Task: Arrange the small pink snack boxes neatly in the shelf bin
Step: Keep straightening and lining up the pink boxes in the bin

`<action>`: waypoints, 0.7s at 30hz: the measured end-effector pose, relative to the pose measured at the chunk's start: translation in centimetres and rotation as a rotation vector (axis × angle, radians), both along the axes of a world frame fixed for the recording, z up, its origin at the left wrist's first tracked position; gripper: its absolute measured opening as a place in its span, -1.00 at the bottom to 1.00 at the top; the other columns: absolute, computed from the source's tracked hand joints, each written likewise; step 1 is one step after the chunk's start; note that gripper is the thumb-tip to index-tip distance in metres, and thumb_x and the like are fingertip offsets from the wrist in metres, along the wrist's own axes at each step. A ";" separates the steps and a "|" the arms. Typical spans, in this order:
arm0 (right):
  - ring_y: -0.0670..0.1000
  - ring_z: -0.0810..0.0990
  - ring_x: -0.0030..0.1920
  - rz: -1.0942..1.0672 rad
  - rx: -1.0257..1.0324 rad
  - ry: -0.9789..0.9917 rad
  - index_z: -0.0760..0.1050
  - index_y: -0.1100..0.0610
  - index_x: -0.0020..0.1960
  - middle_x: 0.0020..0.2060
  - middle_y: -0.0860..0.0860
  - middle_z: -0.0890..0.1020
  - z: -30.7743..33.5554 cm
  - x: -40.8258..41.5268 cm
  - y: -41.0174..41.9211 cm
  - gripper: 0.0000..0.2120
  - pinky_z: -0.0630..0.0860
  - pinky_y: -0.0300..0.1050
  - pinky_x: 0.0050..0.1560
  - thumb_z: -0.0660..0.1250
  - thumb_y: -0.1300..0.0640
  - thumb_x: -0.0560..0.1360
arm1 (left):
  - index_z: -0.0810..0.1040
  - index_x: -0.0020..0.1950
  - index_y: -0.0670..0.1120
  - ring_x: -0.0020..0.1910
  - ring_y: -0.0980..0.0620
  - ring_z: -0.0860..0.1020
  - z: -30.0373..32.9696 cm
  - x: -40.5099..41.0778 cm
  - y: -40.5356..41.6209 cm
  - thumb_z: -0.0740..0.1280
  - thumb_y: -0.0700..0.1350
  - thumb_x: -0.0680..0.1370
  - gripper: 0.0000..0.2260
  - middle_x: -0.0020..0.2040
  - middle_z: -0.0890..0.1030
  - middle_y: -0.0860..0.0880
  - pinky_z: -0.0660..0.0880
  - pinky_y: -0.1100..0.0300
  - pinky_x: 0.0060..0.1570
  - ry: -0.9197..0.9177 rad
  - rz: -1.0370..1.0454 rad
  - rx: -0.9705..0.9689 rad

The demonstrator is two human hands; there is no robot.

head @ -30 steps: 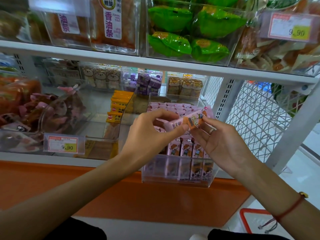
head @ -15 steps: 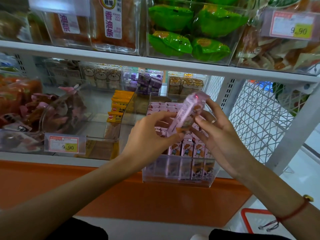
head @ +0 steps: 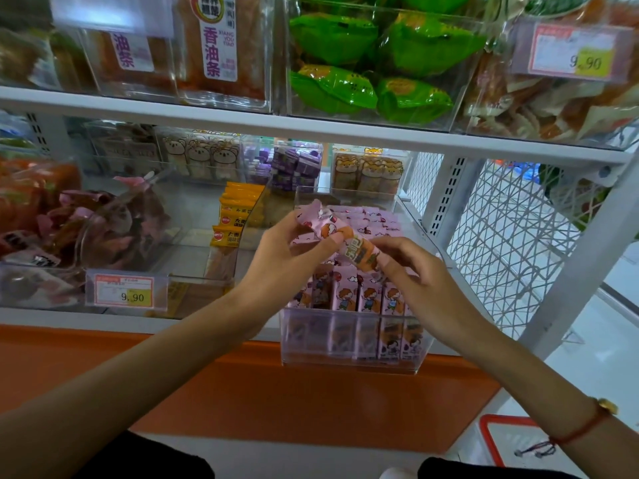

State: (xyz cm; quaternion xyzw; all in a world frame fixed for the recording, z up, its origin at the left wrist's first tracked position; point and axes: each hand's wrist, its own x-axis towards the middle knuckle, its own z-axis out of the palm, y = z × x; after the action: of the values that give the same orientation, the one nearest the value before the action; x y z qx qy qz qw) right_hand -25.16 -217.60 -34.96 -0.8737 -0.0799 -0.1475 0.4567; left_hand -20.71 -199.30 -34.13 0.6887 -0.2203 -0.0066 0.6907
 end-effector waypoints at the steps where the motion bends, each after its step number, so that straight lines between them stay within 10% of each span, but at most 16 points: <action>1: -0.13 0.51 0.13 -0.004 -0.045 0.007 0.37 -0.04 0.32 0.20 -0.08 0.51 -0.1 -0.1 -0.1 -0.68 0.42 -0.40 -0.07 0.14 0.00 0.59 | 0.47 0.27 -0.09 -0.04 0.14 0.66 0.0 0.1 0.1 0.38 -0.10 0.50 -0.65 0.03 0.66 0.03 0.60 0.27 -0.06 0.003 0.015 0.006; 3: -0.16 0.51 0.07 -0.014 -0.176 0.034 0.22 -0.04 0.44 0.26 -0.14 0.42 -0.3 -0.3 -0.2 -0.55 0.43 -0.47 -0.11 0.12 -0.08 0.57 | 0.48 0.23 -0.10 -0.05 0.13 0.66 -0.1 0.2 0.1 0.39 -0.11 0.50 -0.69 0.03 0.66 0.00 0.61 0.24 -0.03 -0.041 0.100 -0.021; 7: -0.09 0.29 0.38 -0.028 -0.482 0.115 -0.11 -0.06 0.55 0.51 -0.08 0.13 -1.4 -0.7 -0.3 -0.38 0.24 -0.10 0.41 0.12 -0.09 0.60 | 0.42 0.23 -0.10 0.02 0.10 0.63 0.8 1.3 -0.6 0.42 -0.05 0.47 -0.62 0.08 0.62 -0.04 0.58 0.25 0.00 -0.151 0.254 -0.045; 21: -0.20 0.09 0.43 0.015 -0.640 0.025 0.20 -0.11 0.47 0.43 -0.15 0.26 -1.8 -0.3 -1.0 -0.59 -0.02 -0.29 0.29 0.07 -0.04 0.63 | 0.47 0.21 -0.08 0.17 -0.03 0.51 3.3 11.7 -4.9 0.45 -0.18 0.47 -0.67 0.19 0.52 -0.07 0.47 0.11 0.16 -0.312 -0.061 0.640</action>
State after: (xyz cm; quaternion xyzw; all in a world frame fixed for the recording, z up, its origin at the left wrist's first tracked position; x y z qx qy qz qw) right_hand -25.47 -218.64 -36.77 -0.9741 -0.1229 -0.1008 0.1609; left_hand -8.99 -204.18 -30.84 0.8559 -0.3305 0.0093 0.3975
